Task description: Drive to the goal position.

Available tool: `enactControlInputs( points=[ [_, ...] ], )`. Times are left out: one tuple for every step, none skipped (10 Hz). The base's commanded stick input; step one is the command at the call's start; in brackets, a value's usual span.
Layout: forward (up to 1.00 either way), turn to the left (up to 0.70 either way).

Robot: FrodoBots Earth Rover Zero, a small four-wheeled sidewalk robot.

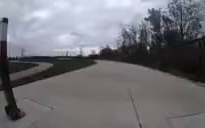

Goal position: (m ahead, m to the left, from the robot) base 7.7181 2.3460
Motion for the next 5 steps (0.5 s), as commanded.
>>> enactControlInputs(
  points=[
    [1.0,-0.27],
    [1.0,-0.27],
    [1.0,-0.27],
    [1.0,-0.27],
    [1.0,-0.27]
  ],
)
